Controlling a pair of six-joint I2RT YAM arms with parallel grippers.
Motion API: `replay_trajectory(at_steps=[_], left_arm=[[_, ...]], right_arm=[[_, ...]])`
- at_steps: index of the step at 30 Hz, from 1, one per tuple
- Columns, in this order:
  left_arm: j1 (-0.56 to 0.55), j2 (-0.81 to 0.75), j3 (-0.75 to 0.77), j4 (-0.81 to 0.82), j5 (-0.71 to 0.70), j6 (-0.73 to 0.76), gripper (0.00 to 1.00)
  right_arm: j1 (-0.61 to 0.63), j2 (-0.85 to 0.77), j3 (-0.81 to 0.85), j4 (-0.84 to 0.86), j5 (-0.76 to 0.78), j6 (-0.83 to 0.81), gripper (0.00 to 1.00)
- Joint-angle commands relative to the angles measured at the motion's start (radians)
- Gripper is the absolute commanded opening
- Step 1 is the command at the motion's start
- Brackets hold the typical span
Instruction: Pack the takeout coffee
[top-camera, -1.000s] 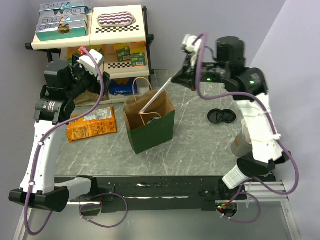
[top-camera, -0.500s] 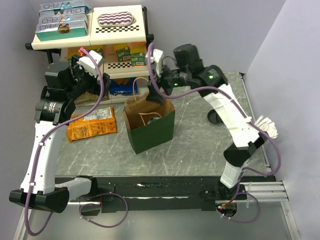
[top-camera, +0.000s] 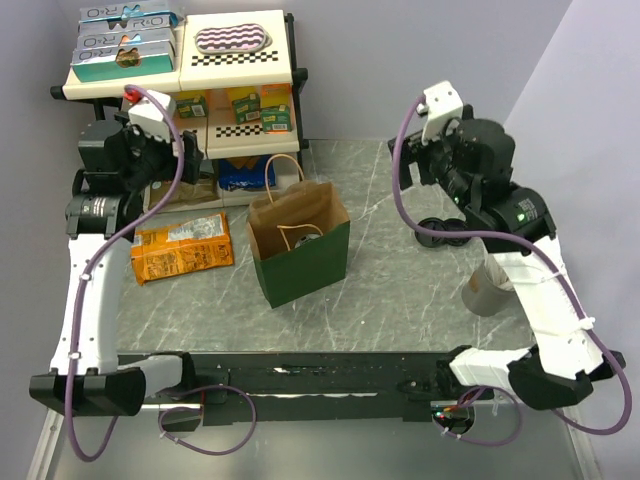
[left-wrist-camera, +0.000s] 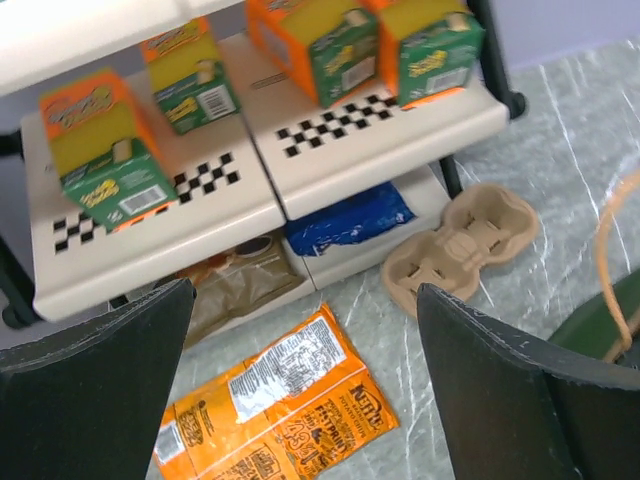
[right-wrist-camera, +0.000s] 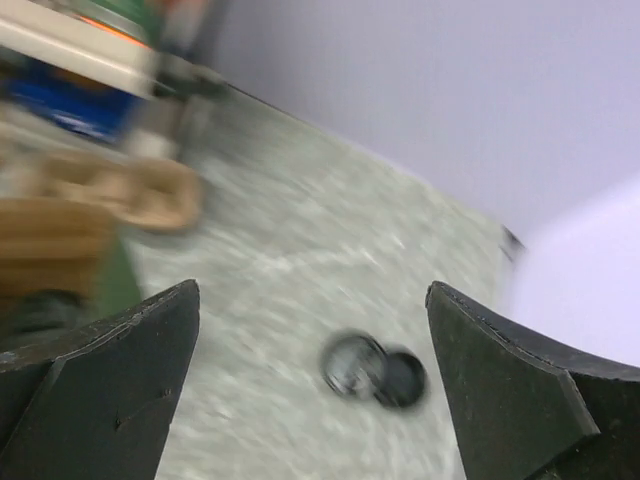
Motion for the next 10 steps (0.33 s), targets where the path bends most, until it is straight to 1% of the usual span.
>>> replay_trajectory(at_steps=[1,5,7,10], left_arm=[[0.061,0.030,0.082,0.047,0.003,-0.112,0.99],[0.087,0.061,0.166,0.042,0.010,-0.113,0.99],[0.093,0.076,0.198,0.036,-0.001,-0.098,0.99],[0.095,0.108,0.290,0.030,-0.027,-0.083,0.99]], right_arm=[[-0.016,-0.058,-0.083,0.120,0.297,-0.016,1.00],[-0.021,-0.119,-0.096,0.114,0.245,-0.031,1.00],[-0.022,-0.135,-0.086,0.111,0.242,-0.039,1.00],[-0.032,-0.142,-0.051,0.149,0.260,-0.088,1.00]])
